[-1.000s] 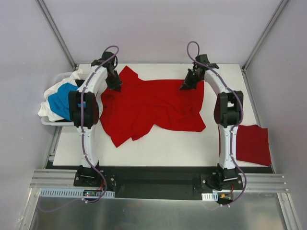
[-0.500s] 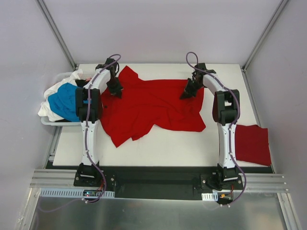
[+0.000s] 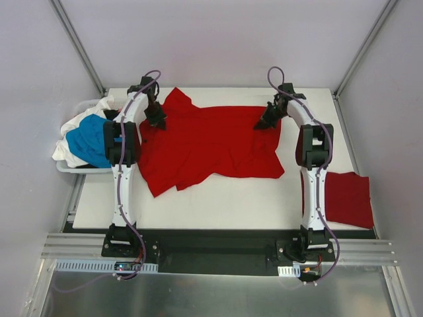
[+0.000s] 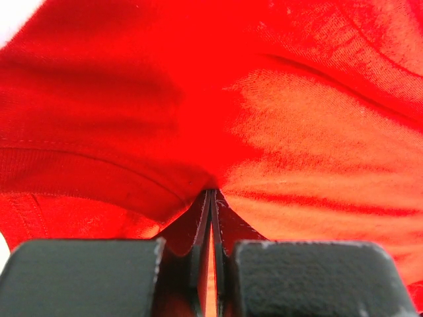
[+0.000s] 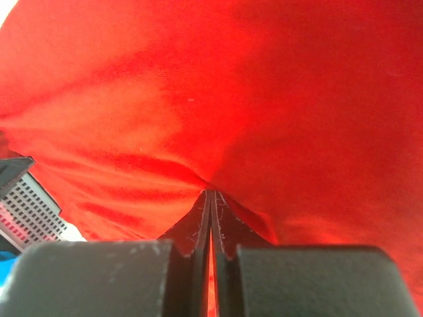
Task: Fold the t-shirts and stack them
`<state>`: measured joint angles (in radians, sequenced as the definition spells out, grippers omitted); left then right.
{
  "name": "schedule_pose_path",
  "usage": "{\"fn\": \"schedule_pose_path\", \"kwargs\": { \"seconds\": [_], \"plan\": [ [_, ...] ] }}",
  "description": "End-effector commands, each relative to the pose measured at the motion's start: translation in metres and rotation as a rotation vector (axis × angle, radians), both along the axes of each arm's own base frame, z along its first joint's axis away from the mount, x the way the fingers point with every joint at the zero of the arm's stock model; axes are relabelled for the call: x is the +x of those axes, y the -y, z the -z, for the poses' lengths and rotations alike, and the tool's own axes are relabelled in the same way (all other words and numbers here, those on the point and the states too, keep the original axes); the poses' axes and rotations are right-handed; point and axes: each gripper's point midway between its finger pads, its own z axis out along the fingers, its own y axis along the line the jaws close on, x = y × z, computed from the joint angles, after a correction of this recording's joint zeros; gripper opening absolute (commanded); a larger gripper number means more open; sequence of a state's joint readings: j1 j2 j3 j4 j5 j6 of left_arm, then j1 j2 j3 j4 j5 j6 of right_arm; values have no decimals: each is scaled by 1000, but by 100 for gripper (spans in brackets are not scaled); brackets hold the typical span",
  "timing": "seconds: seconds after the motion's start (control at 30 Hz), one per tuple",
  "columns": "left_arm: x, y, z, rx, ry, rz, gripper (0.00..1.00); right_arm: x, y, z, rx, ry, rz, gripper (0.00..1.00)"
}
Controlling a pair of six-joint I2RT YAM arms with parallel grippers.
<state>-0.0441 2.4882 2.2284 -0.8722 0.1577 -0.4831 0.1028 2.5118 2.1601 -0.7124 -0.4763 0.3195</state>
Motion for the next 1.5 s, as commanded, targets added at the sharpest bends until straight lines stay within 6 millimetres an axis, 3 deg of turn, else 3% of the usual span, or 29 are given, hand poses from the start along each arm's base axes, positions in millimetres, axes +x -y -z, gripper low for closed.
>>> {"fn": "schedule_pose_path", "kwargs": {
  "seconds": [0.0, 0.1, 0.13, 0.17, 0.2, 0.23, 0.27, 0.3, 0.33, 0.37, 0.4, 0.43, 0.47, 0.5, 0.53, 0.57, 0.6, 0.63, 0.67, 0.73, 0.9, 1.03, 1.2, 1.37, 1.47],
  "plan": [
    [2, -2, -9, 6, 15, 3, 0, 10, 10, -20, 11, 38, 11, 1],
    [-1, 9, -53, 38, 95, 36, 0, -5, -5, -53, -9, 96, -65, 1],
    [-7, 25, -96, 48, 179, 73, 0, -14, -9, -87, -12, 150, -76, 1],
    [-19, 31, -105, 54, 177, 83, 0, -24, -17, -101, -24, 162, -90, 7],
    [-32, 39, -144, 32, 239, 75, 0, -31, -19, -115, -29, 183, -92, 17],
    [-48, 56, -157, 15, 245, 104, 0, -50, -19, -144, -36, 215, -99, 41],
    [-72, 60, -152, 11, 195, 116, 4, -63, -22, -151, -51, 219, -112, 55],
    [-95, 65, -182, -8, 232, 120, 9, -76, -23, -162, -55, 225, -122, 62],
    [-116, 76, -190, -29, 218, 148, 12, -93, -21, -165, -73, 219, -142, 70],
    [-142, 78, -184, -33, 171, 155, 14, -128, -14, -179, -118, 212, -152, 73],
    [-174, 75, -211, -50, 189, 147, 20, -147, -8, -181, -155, 209, -167, 73],
    [-193, 72, -213, -30, 172, 155, 30, -165, -1, -184, -196, 211, -178, 79],
    [-217, 68, -207, 12, 114, 175, 35, -200, 9, -186, -242, 205, -194, 81],
    [-245, 56, -211, 38, 95, 187, 39, -216, 12, -179, -247, 183, -200, 81],
    [-259, 48, -201, 55, 70, 179, 38, -232, 17, -172, -253, 155, -203, 81],
    [-289, 39, -163, 79, -49, 179, 38, -248, 23, -155, -275, 113, -213, 81],
    [-307, 36, -156, 67, -58, 171, 38, -271, 31, -133, -292, 58, -218, 81],
    [-315, 35, -143, 64, -74, 167, 37, -280, 35, -122, -303, 37, -219, 81],
    [-337, 27, -117, 87, -146, 161, 35, -281, 37, -116, -313, 48, -215, 81],
    [-347, 21, -110, 94, -124, 150, 31, -291, 42, -102, -331, 27, -220, 81],
    [-374, 6, -76, 148, -190, 138, 0, -304, 39, -79, -340, -14, -259, 77],
    [-363, 8, -74, 150, -145, 119, 0, -308, 25, -65, -371, 8, -295, 76],
    [-332, 22, -79, 149, -50, 61, 0, -298, 23, -55, -457, 93, -281, 76],
    [-318, 23, -57, 214, -22, 45, 0, -282, 23, -52, -477, 162, -239, 76],
    [-310, 33, -47, 188, -33, 51, 0, -276, 19, -52, -466, 186, -238, 76]
  ]
}}
